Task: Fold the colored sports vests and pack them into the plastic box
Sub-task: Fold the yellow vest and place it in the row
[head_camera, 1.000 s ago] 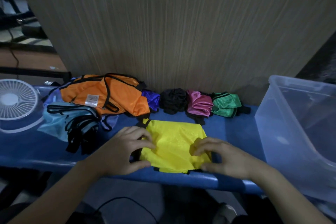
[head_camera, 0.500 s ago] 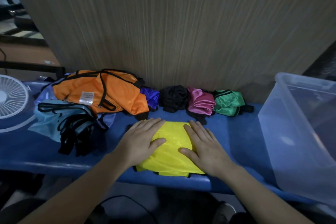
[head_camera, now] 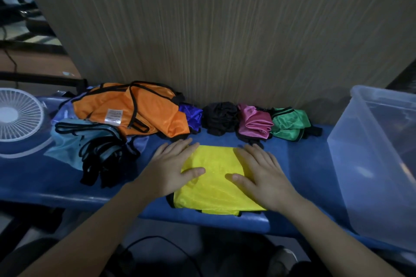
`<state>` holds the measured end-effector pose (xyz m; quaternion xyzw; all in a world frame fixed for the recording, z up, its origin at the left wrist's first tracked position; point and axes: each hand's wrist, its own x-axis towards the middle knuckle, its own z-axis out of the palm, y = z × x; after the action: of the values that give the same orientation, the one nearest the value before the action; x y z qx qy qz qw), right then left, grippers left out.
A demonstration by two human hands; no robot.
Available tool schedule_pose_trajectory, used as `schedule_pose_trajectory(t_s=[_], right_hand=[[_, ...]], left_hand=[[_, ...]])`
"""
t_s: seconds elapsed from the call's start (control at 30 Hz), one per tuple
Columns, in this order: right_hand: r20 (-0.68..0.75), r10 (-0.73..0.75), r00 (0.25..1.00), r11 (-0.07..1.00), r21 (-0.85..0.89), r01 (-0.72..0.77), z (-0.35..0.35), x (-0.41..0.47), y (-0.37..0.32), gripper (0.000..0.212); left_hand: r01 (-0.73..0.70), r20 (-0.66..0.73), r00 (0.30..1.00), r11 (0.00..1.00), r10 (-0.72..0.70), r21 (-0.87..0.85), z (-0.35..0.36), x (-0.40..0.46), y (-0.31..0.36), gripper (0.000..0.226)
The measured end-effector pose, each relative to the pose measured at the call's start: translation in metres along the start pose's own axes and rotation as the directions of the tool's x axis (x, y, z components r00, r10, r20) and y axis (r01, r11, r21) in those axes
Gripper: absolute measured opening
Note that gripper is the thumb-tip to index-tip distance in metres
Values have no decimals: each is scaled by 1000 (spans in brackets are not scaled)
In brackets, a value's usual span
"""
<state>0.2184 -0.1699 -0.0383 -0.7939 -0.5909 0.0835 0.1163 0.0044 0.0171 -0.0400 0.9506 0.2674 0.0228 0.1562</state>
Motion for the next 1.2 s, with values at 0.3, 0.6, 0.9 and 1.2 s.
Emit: schedule_pose_trajectory(t_s=[0.3,0.6,0.9,1.2], right_hand=[[180,10,984,987,157,-39,-34,38,8,76],[349,66,935,989,99,-106,-45,40,17,78],[285,92,954,913,359,-195,-47,30,23,37],[-99,154,983,931,347,-111,-34,45,17,28]], left_hand=[[89,213,974,996,-83,-19,-33,27,-13,120],[111,295,952,989,-79,-96,-34,30,-11,92],[96,176,984,911,-26,-401,-32,25,-14,48],[-74,-331,944,981,11,-180,-24,37,-7,32]])
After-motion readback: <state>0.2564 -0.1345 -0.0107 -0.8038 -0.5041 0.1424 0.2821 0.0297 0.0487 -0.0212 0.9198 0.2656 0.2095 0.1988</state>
